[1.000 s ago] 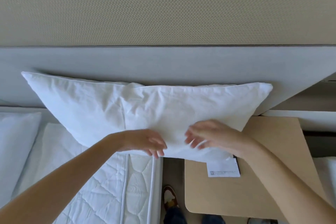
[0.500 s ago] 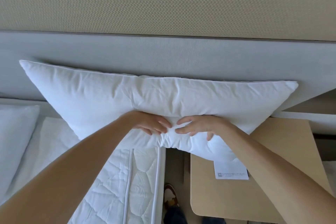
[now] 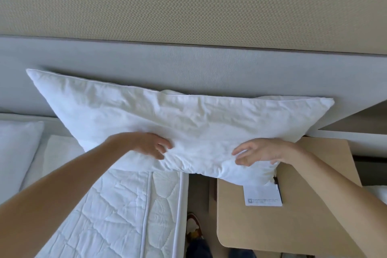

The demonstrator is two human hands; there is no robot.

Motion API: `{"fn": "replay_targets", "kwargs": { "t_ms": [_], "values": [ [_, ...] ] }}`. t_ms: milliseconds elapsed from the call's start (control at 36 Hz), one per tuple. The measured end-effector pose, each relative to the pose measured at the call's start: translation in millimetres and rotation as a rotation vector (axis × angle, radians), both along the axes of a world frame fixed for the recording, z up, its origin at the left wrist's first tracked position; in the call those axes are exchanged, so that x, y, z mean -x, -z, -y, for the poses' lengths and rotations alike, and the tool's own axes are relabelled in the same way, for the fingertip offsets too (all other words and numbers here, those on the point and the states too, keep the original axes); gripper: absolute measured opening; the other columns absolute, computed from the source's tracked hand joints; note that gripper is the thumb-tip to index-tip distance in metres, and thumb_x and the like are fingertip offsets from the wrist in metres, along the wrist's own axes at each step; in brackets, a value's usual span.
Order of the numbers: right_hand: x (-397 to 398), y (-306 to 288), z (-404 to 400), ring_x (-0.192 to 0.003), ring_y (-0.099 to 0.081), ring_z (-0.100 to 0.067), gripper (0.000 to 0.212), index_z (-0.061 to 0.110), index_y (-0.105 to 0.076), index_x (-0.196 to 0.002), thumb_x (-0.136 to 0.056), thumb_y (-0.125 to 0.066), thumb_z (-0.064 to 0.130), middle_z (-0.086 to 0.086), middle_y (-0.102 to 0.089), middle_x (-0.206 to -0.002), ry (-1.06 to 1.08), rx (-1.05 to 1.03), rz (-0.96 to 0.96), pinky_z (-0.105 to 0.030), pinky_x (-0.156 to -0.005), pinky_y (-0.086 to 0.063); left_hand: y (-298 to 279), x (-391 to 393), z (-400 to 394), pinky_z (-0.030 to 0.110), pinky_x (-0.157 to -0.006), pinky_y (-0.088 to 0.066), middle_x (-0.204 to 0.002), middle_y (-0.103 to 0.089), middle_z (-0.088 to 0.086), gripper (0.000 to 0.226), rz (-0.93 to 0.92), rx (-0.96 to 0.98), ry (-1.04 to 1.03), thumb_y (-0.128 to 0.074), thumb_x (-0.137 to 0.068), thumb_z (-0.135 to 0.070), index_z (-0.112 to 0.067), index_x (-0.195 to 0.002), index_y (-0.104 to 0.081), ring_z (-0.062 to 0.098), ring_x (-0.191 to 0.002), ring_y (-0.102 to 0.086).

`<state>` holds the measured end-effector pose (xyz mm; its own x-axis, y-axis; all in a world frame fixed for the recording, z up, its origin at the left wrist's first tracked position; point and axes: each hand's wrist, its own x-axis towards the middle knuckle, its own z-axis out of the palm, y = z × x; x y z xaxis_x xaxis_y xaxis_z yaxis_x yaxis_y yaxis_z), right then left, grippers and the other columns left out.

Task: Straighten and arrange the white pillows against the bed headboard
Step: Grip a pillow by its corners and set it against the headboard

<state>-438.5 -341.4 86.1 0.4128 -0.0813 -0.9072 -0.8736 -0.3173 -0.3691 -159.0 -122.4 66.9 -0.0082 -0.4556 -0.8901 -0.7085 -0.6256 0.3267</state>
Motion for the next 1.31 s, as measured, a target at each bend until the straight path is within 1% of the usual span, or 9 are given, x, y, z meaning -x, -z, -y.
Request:
{"fn": "replay_targets", "kwargs": {
  "t_ms": [139,278,389,500,694,889,1083,1167,1306],
  "values": [
    [-18,-10,-25,-0.115,-0.06,-0.006,0.056,0.036,-0.058,-0.126,-0.077,-0.076,0.054,0.016,-0.063,-0.127,-0.151,-0.034,0.042,-0.039,-0.101,-0.048,-17,28,13,0.033,-0.103,-0.044,-0.14,-0.054,-0.005,0.043,-0.03,-0.004,0.146,-0.059,-0.094,-0.027,-0.029,-0.136,-0.05,0.012,-0.119,-0.054],
    [-56,-26,-36,-0.11,-0.064,-0.003,0.05,0.031,-0.062,-0.125,-0.08,-0.076,0.047,0.013,-0.069,-0.12,-0.043,-0.067,0.256,-0.035,-0.102,-0.049,-42,37,41,0.036,-0.107,-0.044,-0.139,-0.054,-0.007,0.045,-0.304,0.047,-0.118,-0.061,-0.094,-0.021,-0.03,-0.137,-0.052,0.009,-0.126,-0.052],
    [-63,-26,-15,-0.111,-0.065,-0.006,0.055,0.024,-0.061,-0.128,-0.079,-0.079,0.042,0.008,-0.069,-0.123,0.151,-0.093,0.301,-0.039,-0.101,-0.051,-48,12,53,0.038,-0.108,-0.044,-0.135,-0.06,-0.008,0.045,-0.335,0.081,-0.3,-0.062,-0.094,-0.023,-0.036,-0.136,-0.051,0.012,-0.126,-0.055],
    [-52,-25,7,-0.113,-0.065,-0.005,0.05,0.021,-0.062,-0.126,-0.081,-0.078,0.033,0.008,-0.069,-0.124,0.281,-0.161,0.307,-0.043,-0.101,-0.051,-52,-17,45,0.038,-0.104,-0.047,-0.127,-0.066,-0.008,0.038,-0.332,0.156,-0.459,-0.056,-0.097,-0.017,-0.029,-0.133,-0.057,0.011,-0.118,-0.062],
    [-30,-32,19,-0.11,-0.068,-0.01,0.029,0.019,-0.068,-0.12,-0.091,-0.069,0.025,0.007,-0.073,-0.117,0.34,-0.114,0.322,-0.045,-0.102,-0.05,-63,-28,17,0.036,-0.101,-0.049,-0.123,-0.069,-0.007,0.038,-0.254,0.282,-0.504,-0.059,-0.094,-0.009,-0.023,-0.129,-0.06,0.01,-0.114,-0.064],
    [-13,-59,3,-0.113,-0.065,-0.008,0.033,0.023,-0.067,-0.119,-0.086,-0.074,0.024,0.007,-0.072,-0.118,0.309,-0.036,0.335,-0.042,-0.105,-0.048,-78,-4,-8,0.035,-0.099,-0.046,-0.12,-0.069,-0.007,0.032,-0.194,0.374,-0.63,-0.06,-0.094,-0.019,-0.029,-0.124,-0.062,0.012,-0.113,-0.063],
    [6,-88,-14,-0.117,-0.059,-0.015,0.048,0.02,-0.061,-0.124,-0.083,-0.075,0.041,0.002,-0.065,-0.126,0.343,0.114,0.322,-0.038,-0.102,-0.047,-103,28,-31,0.041,-0.101,-0.044,-0.116,-0.066,0.005,0.032,-0.088,0.482,-0.857,-0.061,-0.093,-0.014,-0.017,-0.125,-0.06,0.021,-0.113,-0.059],
    [15,-97,-21,-0.118,-0.057,-0.018,0.05,0.016,-0.056,-0.129,-0.089,-0.068,0.043,0.0,-0.059,-0.13,0.3,0.282,0.317,-0.029,-0.09,-0.045,-118,45,-35,0.033,-0.085,-0.046,-0.095,-0.066,0.004,0.022,0.004,0.547,-0.973,-0.059,-0.093,-0.011,-0.019,-0.113,-0.063,0.024,-0.101,-0.059],
    [34,-108,-38,-0.116,-0.056,-0.018,0.048,0.018,-0.051,-0.13,-0.092,-0.058,0.047,-0.002,-0.056,-0.135,0.351,0.542,0.39,-0.033,-0.094,-0.046,-145,85,-39,0.021,-0.083,-0.038,-0.117,-0.067,-0.002,0.024,0.343,0.711,-0.874,-0.057,-0.095,-0.026,-0.018,-0.116,-0.064,0.019,-0.105,-0.062]
  ]
}}
